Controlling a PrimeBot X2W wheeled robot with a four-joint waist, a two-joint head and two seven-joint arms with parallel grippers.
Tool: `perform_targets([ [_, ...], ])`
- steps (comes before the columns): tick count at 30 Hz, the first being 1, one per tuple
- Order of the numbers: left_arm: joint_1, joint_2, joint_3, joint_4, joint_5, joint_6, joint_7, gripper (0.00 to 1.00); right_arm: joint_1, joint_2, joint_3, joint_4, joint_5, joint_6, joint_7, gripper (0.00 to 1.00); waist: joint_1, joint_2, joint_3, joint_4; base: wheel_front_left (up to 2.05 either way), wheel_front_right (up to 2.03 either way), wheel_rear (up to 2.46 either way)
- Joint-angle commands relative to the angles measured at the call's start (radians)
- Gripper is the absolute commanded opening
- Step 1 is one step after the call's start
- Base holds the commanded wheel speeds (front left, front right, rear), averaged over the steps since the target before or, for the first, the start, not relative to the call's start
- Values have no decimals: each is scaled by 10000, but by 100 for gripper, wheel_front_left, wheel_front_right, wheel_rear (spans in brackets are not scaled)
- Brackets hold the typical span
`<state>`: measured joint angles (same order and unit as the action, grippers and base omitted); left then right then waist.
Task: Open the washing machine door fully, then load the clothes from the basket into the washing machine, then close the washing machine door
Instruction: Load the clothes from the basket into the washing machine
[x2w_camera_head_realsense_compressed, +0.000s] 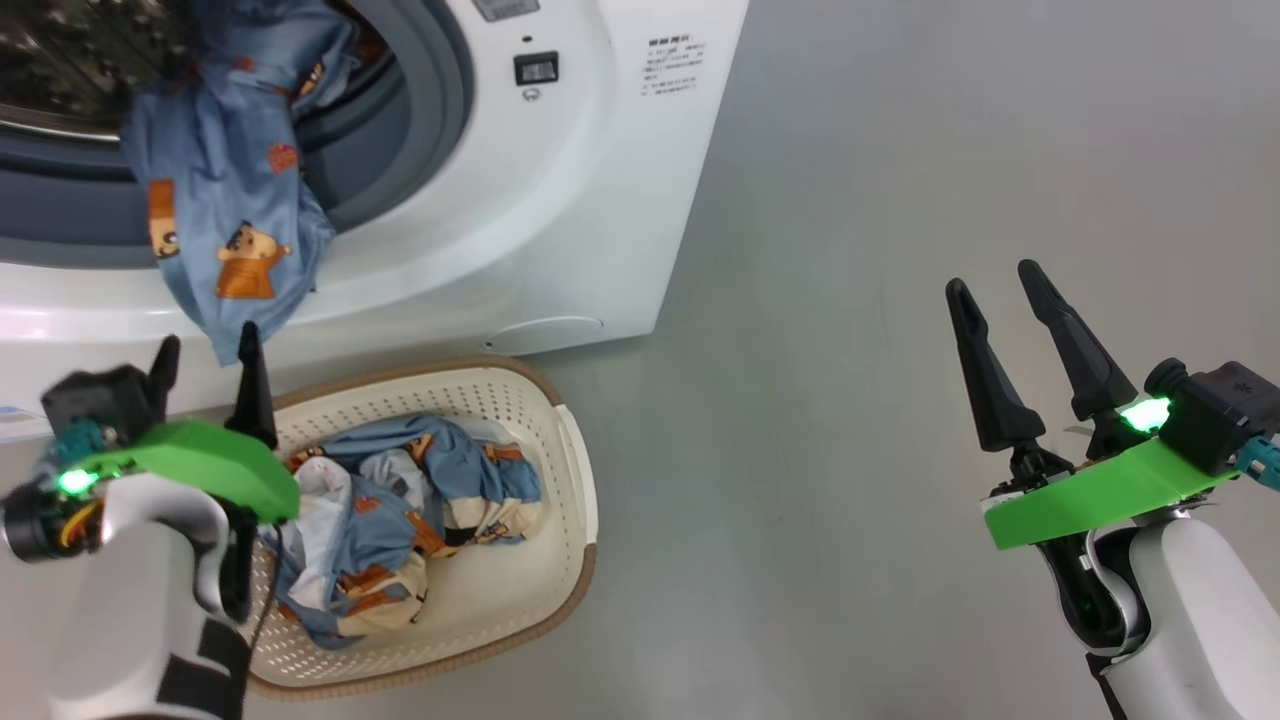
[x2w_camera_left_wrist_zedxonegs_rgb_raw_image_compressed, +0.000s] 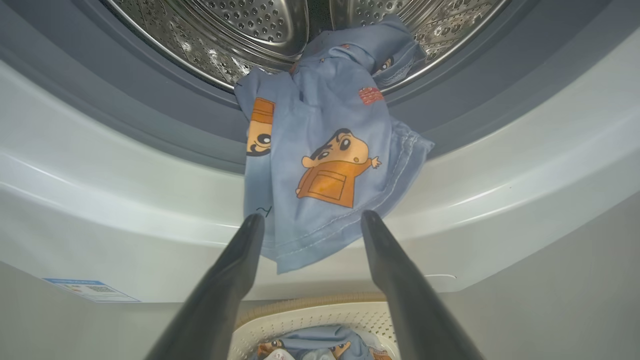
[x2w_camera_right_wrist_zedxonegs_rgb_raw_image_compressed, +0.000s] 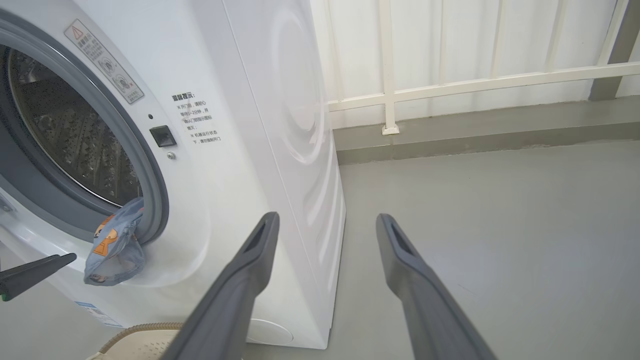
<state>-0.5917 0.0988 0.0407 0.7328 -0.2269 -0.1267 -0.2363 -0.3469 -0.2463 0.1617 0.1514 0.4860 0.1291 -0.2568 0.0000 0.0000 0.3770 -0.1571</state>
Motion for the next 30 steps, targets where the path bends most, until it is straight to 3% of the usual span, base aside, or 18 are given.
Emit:
perform_targets([
  [1,-384,470,155,20,-110,-21,51,100,-21,-46,154,-281,37,16,-49,100,0,0,226,-126,0,0,0],
  [11,-1817,1013,-520,1657,-931,-37,603,100,-318,19,155,-375,78,16,-49,100,0,0,956,-526,0,0,0],
  [25,-3573,1714,-974,3714,-1330,-39,133,100,-569,170,187,-335,129,16,-49,100,0,0,1442,-910,0,0,0],
  [26,-3637,1716,-1016,3804,-1341,-39,101,86,-575,178,184,-325,130,16,-49,100,0,0,1439,-911,0,0,0],
  [28,-3715,1676,-1131,3903,-1391,-39,28,0,-574,192,165,-305,127,16,-49,100,0,0,1417,-893,0,0,0],
  [30,-3705,1614,-1239,3944,-1454,-39,-48,0,-554,207,137,-289,118,16,-49,100,0,0,1377,-850,0,0,0],
])
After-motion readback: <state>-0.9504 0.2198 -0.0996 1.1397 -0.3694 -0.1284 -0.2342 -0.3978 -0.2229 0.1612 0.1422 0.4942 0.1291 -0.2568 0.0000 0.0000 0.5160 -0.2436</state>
